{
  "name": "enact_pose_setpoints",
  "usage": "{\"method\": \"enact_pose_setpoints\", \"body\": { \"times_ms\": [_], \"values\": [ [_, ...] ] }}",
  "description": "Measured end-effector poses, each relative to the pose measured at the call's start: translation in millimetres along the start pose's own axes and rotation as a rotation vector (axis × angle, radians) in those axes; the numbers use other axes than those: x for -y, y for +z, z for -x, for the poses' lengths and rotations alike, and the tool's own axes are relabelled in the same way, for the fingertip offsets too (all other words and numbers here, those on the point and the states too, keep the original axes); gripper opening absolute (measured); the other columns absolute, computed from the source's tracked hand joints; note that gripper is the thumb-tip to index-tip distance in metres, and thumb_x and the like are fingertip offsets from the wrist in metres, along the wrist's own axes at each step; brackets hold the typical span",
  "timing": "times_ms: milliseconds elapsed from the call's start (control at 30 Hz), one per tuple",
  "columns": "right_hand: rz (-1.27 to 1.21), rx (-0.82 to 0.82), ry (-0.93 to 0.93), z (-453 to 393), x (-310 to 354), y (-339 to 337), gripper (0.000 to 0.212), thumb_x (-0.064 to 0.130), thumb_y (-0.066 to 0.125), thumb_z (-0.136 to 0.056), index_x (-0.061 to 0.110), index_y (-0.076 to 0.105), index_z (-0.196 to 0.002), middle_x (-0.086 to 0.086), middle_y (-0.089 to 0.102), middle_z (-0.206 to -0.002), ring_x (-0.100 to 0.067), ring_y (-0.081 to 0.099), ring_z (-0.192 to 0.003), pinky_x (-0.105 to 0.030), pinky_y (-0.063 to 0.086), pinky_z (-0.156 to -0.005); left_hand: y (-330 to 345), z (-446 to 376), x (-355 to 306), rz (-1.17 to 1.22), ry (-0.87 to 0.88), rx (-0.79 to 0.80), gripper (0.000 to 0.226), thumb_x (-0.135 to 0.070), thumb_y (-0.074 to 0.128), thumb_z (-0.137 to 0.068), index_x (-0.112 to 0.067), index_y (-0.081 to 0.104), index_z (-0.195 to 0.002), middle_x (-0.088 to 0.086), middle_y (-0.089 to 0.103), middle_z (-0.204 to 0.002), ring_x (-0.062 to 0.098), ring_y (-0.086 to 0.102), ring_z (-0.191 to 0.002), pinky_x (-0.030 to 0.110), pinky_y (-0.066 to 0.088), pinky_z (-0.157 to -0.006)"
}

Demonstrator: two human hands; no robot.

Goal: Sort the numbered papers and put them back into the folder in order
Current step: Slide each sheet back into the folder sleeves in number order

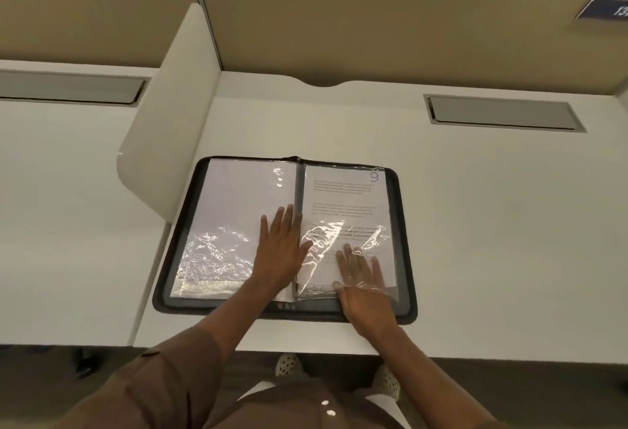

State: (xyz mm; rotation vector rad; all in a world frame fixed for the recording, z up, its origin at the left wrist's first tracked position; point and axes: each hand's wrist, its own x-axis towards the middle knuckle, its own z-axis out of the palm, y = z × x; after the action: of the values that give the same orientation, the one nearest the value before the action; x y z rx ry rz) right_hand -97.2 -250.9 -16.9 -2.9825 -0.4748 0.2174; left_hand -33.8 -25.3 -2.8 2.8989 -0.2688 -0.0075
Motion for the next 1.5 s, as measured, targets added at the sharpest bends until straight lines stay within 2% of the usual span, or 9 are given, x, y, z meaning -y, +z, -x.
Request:
{"method": "enact_pose_setpoints", "body": {
  "times_ms": [500,567,633,700,800,867,967,1100,1500],
  "values": [
    [-0.204,0.08,0.055,29,7,-31,0.065,0.042,0.043,-0.106,0.029,0.01,-0.161,0.008,-0.002,-0.167,-0.009,-0.015,-0.152,-0.027,-0.009,-0.121,17,2,23,-0.015,0.006,0.032,0.07,-0.06,0.017,-0.104,-0.019,0.016,-0.161,0.004,-0.002,-0.17,0.022,-0.006,-0.156,0.059,0.007,-0.124],
    [-0.26,0.048,0.029,51,4,-43,0.052,0.043,0.047,-0.104,0.034,0.036,-0.155,0.011,0.032,-0.162,-0.01,0.026,-0.151,-0.022,0.014,-0.117,18,2,23,-0.016,0.008,0.033,0.07,-0.06,0.017,-0.104,-0.019,0.014,-0.162,0.003,-0.004,-0.17,0.022,-0.008,-0.156,0.058,0.007,-0.124],
    [-0.301,-0.082,0.03,69,3,-61,0.033,0.037,0.056,-0.1,0.034,0.065,-0.132,0.014,0.068,-0.129,-0.004,0.064,-0.118,-0.009,0.033,-0.101,17,2,23,-0.001,0.011,0.031,0.071,-0.061,0.013,-0.104,-0.02,0.013,-0.162,0.003,-0.005,-0.17,0.021,-0.009,-0.156,0.058,0.006,-0.124],
    [-0.346,-0.226,0.044,71,1,-69,0.023,0.031,0.061,-0.097,0.03,0.073,-0.117,0.014,0.075,-0.108,0.001,0.068,-0.098,-0.004,0.041,-0.088,17,3,24,0.013,0.018,0.021,0.071,-0.062,0.011,-0.104,-0.021,0.012,-0.162,0.003,-0.004,-0.17,0.021,-0.009,-0.156,0.058,0.006,-0.124],
    [-0.385,-0.366,0.044,42,8,-74,0.022,0.026,0.062,-0.096,0.026,0.07,-0.116,0.009,0.072,-0.113,-0.004,0.063,-0.106,-0.026,0.057,-0.09,18,3,24,0.005,0.017,0.026,0.072,-0.062,0.011,-0.103,-0.02,0.012,-0.162,0.004,-0.004,-0.17,0.022,-0.008,-0.156,0.059,0.006,-0.124],
    [-0.296,-0.364,0.079,7,18,-64,0.032,0.035,0.06,-0.099,0.026,0.063,-0.13,0.003,0.064,-0.135,-0.016,0.057,-0.126,-0.039,0.047,-0.11,18,3,22,-0.007,0.012,0.033,0.074,-0.063,0.009,-0.103,-0.02,0.01,-0.162,0.005,-0.005,-0.169,0.023,-0.008,-0.156,0.059,0.005,-0.123],
    [-0.218,-0.153,0.117,-39,30,-44,0.062,0.058,0.032,-0.104,0.027,0.031,-0.157,-0.002,0.019,-0.168,-0.023,0.014,-0.155,-0.039,0.006,-0.124,17,3,20,-0.016,0.008,0.038,0.075,-0.065,0.007,-0.102,-0.019,0.008,-0.162,0.005,-0.006,-0.169,0.024,-0.008,-0.156,0.059,0.005,-0.123],
    [-0.102,0.022,0.086,-61,27,-26,0.081,0.071,0.001,-0.095,0.026,0.005,-0.163,-0.006,-0.008,-0.169,-0.025,-0.011,-0.155,-0.048,0.002,-0.127,16,4,21,-0.014,0.012,0.041,0.074,-0.064,0.012,-0.103,-0.02,0.009,-0.162,0.004,-0.006,-0.17,0.022,-0.009,-0.156,0.057,0.004,-0.124],
    [-0.105,0.045,-0.05,-71,-9,-39,0.079,0.068,0.007,-0.098,0.024,0.007,-0.163,-0.006,-0.007,-0.169,-0.025,-0.009,-0.156,-0.042,-0.01,-0.123,-7,7,40,0.082,-0.048,0.092,0.085,-0.076,0.004,-0.094,-0.024,0.007,-0.162,-0.001,-0.007,-0.169,0.018,-0.011,-0.155,0.049,-0.002,-0.126]
  ]
}}
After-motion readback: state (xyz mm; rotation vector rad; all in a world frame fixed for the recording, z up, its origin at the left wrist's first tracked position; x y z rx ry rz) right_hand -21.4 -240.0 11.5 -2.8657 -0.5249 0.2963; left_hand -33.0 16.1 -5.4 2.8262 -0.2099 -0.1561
